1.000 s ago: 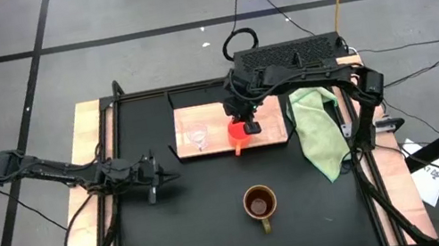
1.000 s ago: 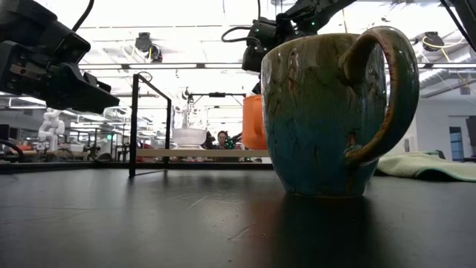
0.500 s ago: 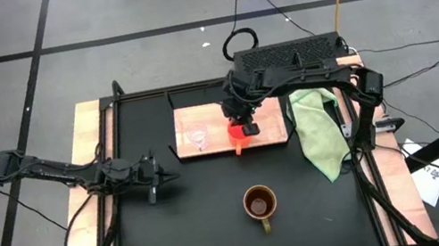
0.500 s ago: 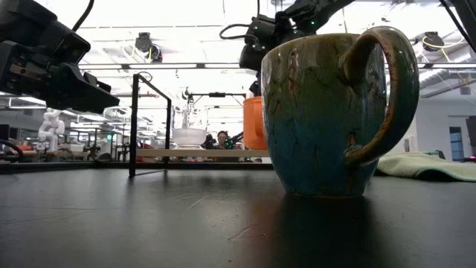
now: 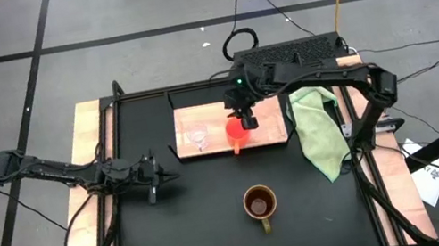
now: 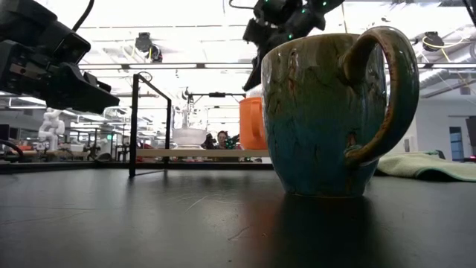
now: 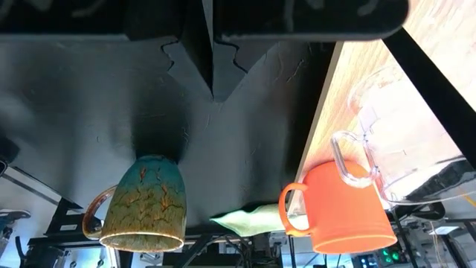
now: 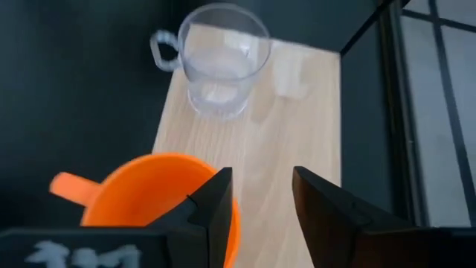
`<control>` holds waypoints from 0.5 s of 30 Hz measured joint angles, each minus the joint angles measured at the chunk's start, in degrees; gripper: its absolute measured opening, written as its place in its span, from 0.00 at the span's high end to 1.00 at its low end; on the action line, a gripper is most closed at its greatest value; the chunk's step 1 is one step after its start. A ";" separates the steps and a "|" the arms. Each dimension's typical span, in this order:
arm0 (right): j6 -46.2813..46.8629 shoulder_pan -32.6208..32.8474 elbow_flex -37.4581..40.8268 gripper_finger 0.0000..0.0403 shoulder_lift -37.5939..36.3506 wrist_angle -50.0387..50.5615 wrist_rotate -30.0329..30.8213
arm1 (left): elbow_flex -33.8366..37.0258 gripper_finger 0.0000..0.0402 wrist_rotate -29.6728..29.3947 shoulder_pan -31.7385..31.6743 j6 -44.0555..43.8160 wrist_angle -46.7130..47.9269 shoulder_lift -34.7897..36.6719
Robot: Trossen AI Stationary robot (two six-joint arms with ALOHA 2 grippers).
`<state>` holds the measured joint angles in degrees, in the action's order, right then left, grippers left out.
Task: Stack small to large cups/mugs on shelf
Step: Put the orange mug on the shelf
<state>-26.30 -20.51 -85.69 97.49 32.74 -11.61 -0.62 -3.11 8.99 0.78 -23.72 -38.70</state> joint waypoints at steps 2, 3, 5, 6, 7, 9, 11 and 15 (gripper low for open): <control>1.45 0.04 0.00 0.68 -1.55 0.46 0.01 | 0.00 0.99 0.00 0.00 0.00 0.06 -0.02; 2.64 0.15 0.00 0.68 -2.34 0.43 0.01 | 0.00 0.99 0.00 -0.01 0.00 0.04 -0.02; 5.22 0.24 0.00 0.70 -3.74 0.82 0.01 | 0.00 0.99 0.00 -0.01 0.01 0.07 -0.02; 6.11 0.34 -0.02 0.72 -4.27 1.30 0.01 | 0.00 0.99 0.00 0.00 0.06 0.08 -0.02; 6.53 0.39 -0.02 0.75 -4.77 2.37 0.06 | 0.00 0.99 0.01 -0.02 0.17 0.13 -0.02; 7.19 0.78 -0.02 0.82 -5.48 5.22 2.04 | 0.00 0.99 0.00 0.00 0.17 0.47 -0.02; 8.57 1.33 -0.02 0.91 -6.06 7.41 6.07 | 0.00 0.99 0.00 0.00 0.17 0.68 -0.02; 10.34 2.81 0.50 0.98 -6.01 10.71 9.01 | 0.00 0.99 0.02 0.00 0.13 1.35 -0.02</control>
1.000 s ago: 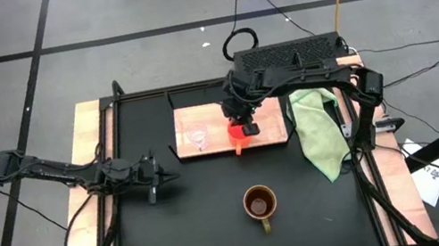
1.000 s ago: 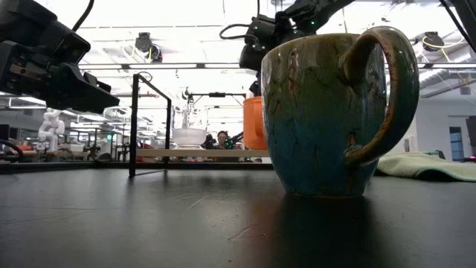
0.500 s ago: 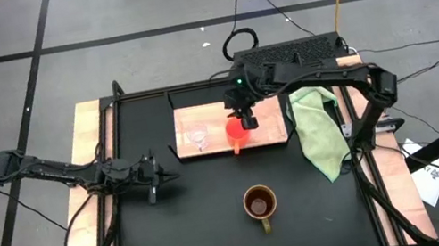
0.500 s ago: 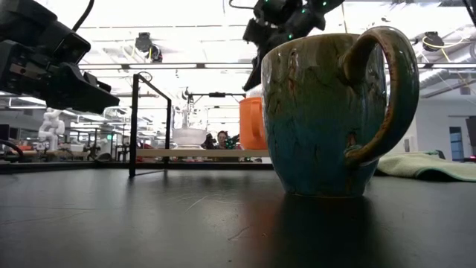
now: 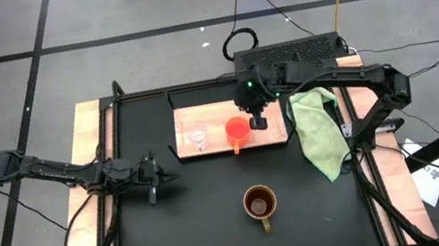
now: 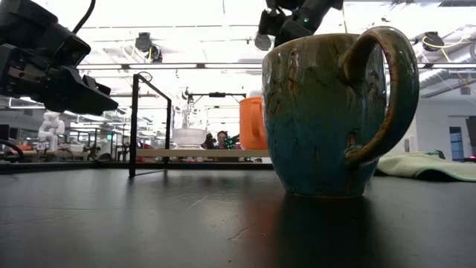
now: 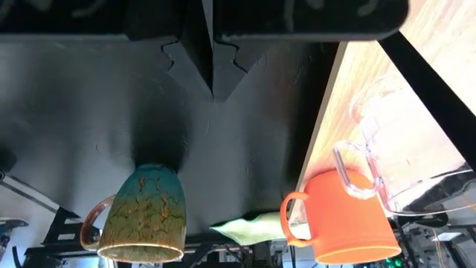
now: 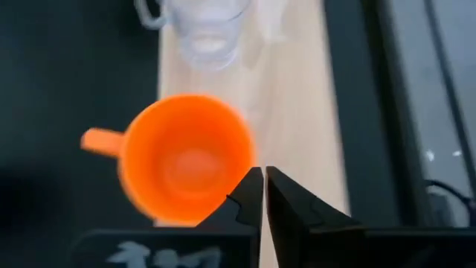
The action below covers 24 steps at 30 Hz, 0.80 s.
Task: Stack small to large cups/mugs on shelf
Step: Put the orange mug on the shelf
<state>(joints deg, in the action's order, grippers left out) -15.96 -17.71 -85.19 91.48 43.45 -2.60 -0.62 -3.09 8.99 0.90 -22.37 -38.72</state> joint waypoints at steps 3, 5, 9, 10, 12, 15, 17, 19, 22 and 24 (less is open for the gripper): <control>1.62 1.17 1.53 0.99 0.00 0.86 -0.01 | 0.00 0.99 0.02 0.00 -0.16 -0.11 0.00; 3.02 1.60 2.21 1.00 0.03 2.78 0.87 | 0.00 0.99 0.02 -0.01 -0.19 -0.18 0.01; 6.64 2.16 3.58 1.00 0.02 5.39 8.08 | 0.00 0.99 0.02 0.00 -0.52 -0.19 0.00; 7.63 2.18 3.95 1.00 0.02 5.95 8.68 | 0.00 0.99 0.02 -0.01 -0.64 -0.17 0.00; 8.94 2.20 4.62 1.00 0.00 5.88 8.70 | 0.00 0.99 0.02 -0.01 -0.96 -0.21 0.00; 9.83 2.24 5.68 1.00 0.01 6.09 8.56 | 0.00 0.99 0.05 -0.01 -1.00 -0.33 0.00; 10.73 2.25 6.26 1.00 0.02 6.11 8.46 | 0.00 0.99 0.05 -0.01 -1.00 -0.66 0.00; 11.21 2.46 6.88 1.00 0.00 6.28 8.31 | 0.00 0.99 0.05 -0.01 -1.07 -0.89 0.00; 11.31 2.60 7.70 1.00 0.01 6.46 5.17 | 0.00 0.99 0.07 -0.02 -1.09 -1.42 0.02; 11.84 3.00 8.27 1.00 0.00 5.64 4.09 | 0.00 0.99 0.07 0.00 -1.11 -1.46 0.00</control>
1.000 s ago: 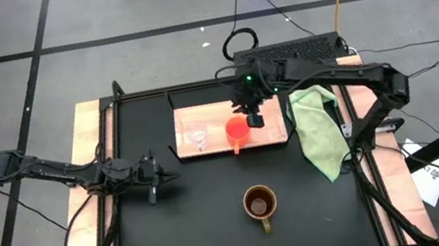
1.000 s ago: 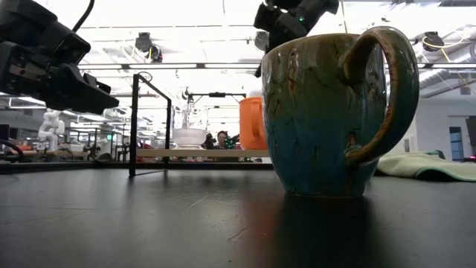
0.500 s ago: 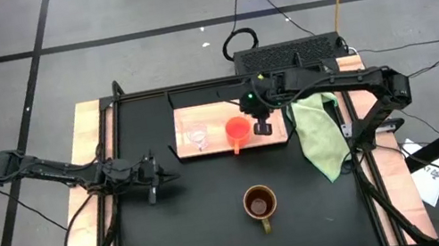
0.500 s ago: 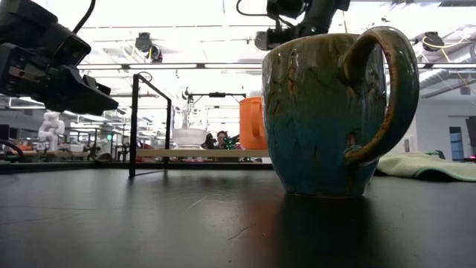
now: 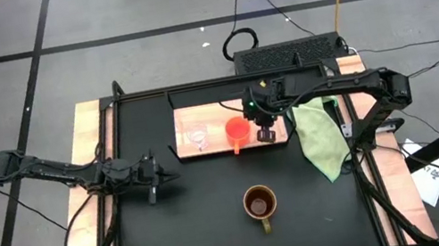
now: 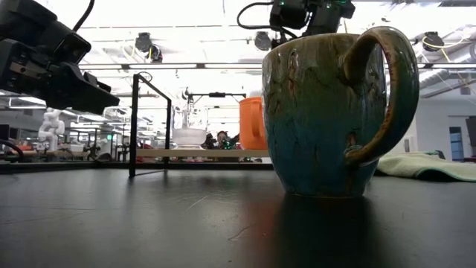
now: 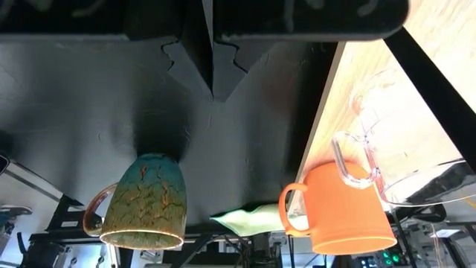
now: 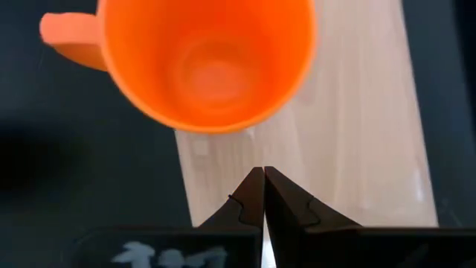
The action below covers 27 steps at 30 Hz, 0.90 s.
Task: Stack small to large cups/mugs on shelf
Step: Put the orange mug on the shelf
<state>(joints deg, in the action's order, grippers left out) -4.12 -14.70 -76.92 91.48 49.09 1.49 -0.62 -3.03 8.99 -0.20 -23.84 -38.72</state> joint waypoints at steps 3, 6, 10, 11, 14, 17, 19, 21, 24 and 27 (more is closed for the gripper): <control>0.27 0.66 0.47 1.00 0.02 -0.67 -0.08 | 0.00 0.99 0.00 0.00 -0.02 -0.02 0.00; 0.31 1.53 0.49 1.00 0.00 -0.86 -0.23 | 0.00 0.99 0.00 -0.02 -0.09 -0.02 0.00; 0.30 2.64 0.49 1.00 0.01 -1.66 -0.36 | 0.00 0.99 0.02 -0.01 -0.11 -0.02 0.00; 0.29 2.80 0.49 1.00 0.02 -1.69 -0.49 | 0.00 0.99 0.02 -0.02 -0.11 -0.02 0.00; 0.26 2.83 0.49 1.00 0.02 -2.10 -0.51 | 0.00 0.99 0.02 -0.02 -0.11 -0.04 0.01; 0.21 2.80 0.49 1.00 0.02 -3.26 -1.78 | 0.00 0.99 0.04 0.00 -0.11 -0.06 0.02; 0.18 2.82 0.49 1.00 0.02 -4.10 -1.93 | 0.00 0.99 0.04 -0.02 -0.11 -0.06 0.00; 0.05 2.82 0.49 1.00 0.02 -4.71 -2.06 | 0.00 0.99 0.06 -0.01 -0.11 -0.09 0.00; -0.05 2.82 0.49 1.00 0.02 -4.95 -2.06 | 0.00 0.99 0.07 -0.01 -0.11 -0.09 0.00; -0.17 2.82 0.49 1.00 0.02 -5.50 -2.04 | 0.00 0.99 0.08 -0.01 -0.33 -0.09 0.01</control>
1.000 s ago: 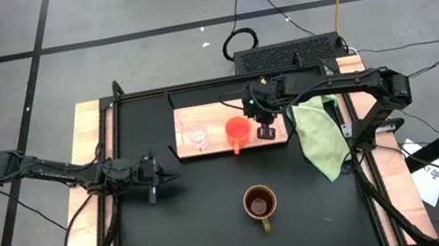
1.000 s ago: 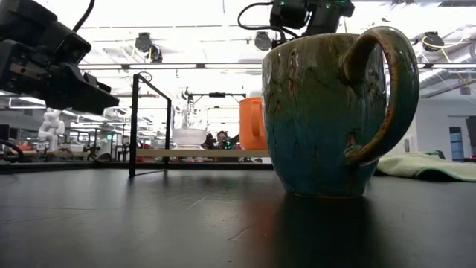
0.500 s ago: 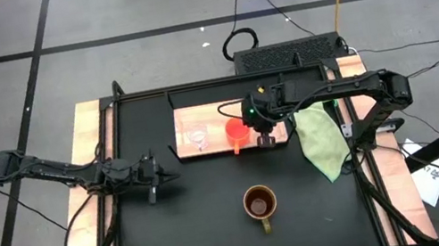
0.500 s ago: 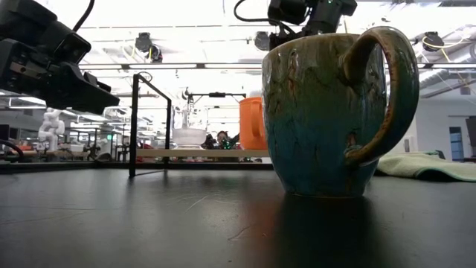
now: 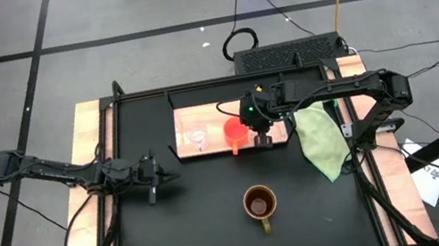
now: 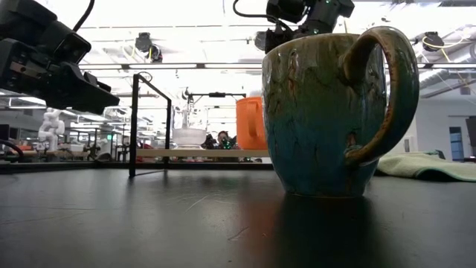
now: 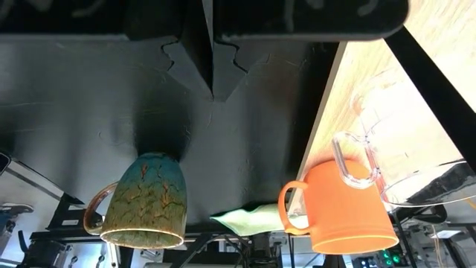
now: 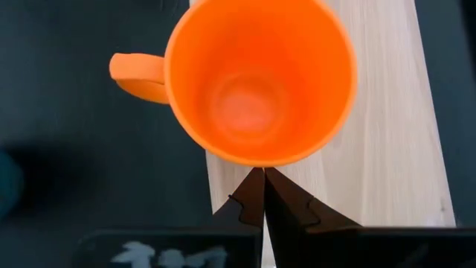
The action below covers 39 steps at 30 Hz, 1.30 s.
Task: Stack small to large cups/mugs on shelf
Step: Put the orange mug on the shelf, then put the green mug on the shelf
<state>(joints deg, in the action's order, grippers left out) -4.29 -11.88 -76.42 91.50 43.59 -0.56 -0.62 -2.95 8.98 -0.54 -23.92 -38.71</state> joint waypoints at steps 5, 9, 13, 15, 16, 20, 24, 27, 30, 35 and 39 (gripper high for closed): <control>-0.04 -0.39 0.00 1.00 0.00 -0.98 -0.02 | 0.00 0.99 0.01 -0.01 0.00 0.00 -0.01; -0.13 -1.09 -0.02 1.00 -0.02 -1.79 0.02 | 0.00 0.99 0.01 0.00 0.00 0.00 -0.01; -0.24 -2.13 0.32 1.00 -0.01 -2.38 0.02 | 0.00 0.99 0.01 0.00 0.00 0.00 -0.01; -0.26 -2.75 0.85 1.00 0.00 -2.49 0.02 | 0.00 0.99 0.01 0.01 0.00 0.02 -0.01; -0.24 -3.06 1.14 1.00 0.02 -2.47 0.02 | 0.00 0.99 0.01 0.01 0.00 0.02 -0.01; -0.25 -4.02 2.90 1.00 0.02 -3.64 0.05 | 0.00 0.99 0.01 0.01 0.02 0.04 0.01; -0.45 -4.61 3.54 1.00 0.00 -3.56 0.48 | 0.00 0.99 0.01 0.01 0.02 0.04 -0.01; -0.97 -4.23 3.56 1.00 -0.93 -3.90 0.50 | 0.00 0.99 0.01 0.01 0.02 0.07 -0.01; -0.98 -3.34 3.56 1.00 -2.58 -4.36 0.48 | 0.00 0.99 0.01 0.01 0.04 0.07 -0.01; -0.93 -1.40 3.56 1.00 -7.06 -4.35 0.47 | 0.00 0.99 0.01 0.01 0.39 0.08 -0.01; -0.02 0.79 4.94 1.00 -12.07 -6.31 0.33 | 0.00 0.99 0.01 0.01 0.39 0.07 -0.01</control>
<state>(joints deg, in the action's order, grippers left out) -4.31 -11.09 -71.48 79.44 37.28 -0.23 -0.62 -2.94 8.99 -0.14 -23.86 -38.72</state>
